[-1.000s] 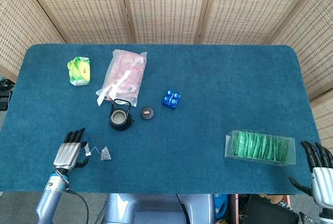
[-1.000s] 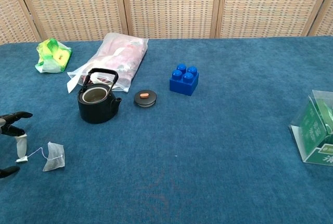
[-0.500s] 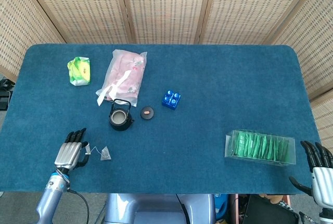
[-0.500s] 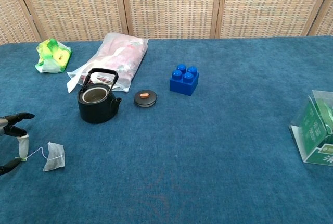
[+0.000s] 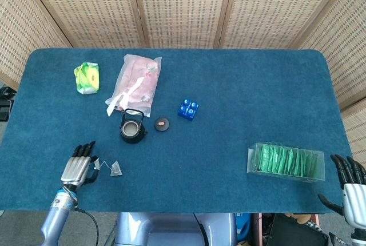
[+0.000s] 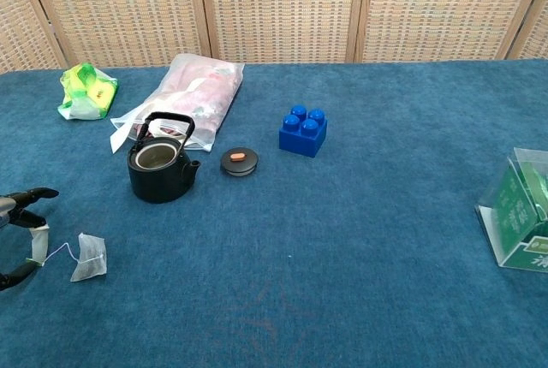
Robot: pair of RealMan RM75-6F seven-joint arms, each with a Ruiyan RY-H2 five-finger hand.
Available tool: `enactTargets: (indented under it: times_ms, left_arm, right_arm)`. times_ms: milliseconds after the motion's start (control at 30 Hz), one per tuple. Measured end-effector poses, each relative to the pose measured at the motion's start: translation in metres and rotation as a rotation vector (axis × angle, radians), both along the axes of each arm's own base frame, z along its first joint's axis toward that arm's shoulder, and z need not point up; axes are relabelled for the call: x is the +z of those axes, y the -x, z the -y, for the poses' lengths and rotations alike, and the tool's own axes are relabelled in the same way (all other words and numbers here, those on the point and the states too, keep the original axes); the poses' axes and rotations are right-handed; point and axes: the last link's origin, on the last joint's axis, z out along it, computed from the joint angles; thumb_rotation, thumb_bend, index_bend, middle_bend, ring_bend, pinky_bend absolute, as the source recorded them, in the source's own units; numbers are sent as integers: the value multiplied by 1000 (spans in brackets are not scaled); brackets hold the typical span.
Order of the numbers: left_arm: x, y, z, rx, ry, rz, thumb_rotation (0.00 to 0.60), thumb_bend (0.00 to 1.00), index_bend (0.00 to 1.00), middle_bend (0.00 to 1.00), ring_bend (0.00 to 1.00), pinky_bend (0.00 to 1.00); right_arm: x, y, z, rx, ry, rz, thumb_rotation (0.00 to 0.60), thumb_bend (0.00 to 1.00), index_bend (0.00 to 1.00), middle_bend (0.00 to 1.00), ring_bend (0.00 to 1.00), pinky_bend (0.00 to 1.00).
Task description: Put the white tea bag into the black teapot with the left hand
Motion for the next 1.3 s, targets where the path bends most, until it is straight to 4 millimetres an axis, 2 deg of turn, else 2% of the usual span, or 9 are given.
enactTargets:
  times_ms: [300,467,700,933,1133,1300]
  left_arm:
    - [0,0,0,8,-9,17,600,461,609,28,0,0]
    - [12,-6,-4,-7,-63,66,600,461,609,28,0,0]
    - [43,-26,-16,-64,-127,142,600,462,609,28,0,0]
    - [74,-50,-40,-151,-193,167,600,461,609,28,0,0]
    - [83,-68,-59,-195,-203,182,600,461,609,28,0,0]
    - [84,-77,-67,-217,-204,197,600,461,609,28,0,0]
  right_arm:
    - [0,-1,1,3,2,0,600,8,118,197,83,157]
    - [1,-2,1,9,3,-1,600,8,118,197,83,157]
    - [0,-2,3,14,-1,2,600,9,118,197,83,157]
    - [-2,-2,5,20,-4,7,600,9,118,197,83,157]
    - [-3,-1,5,20,-7,14,600,8,118,197,83,157]
    - [-4,-1,6,20,-10,16,600,8,118,197,83,157]
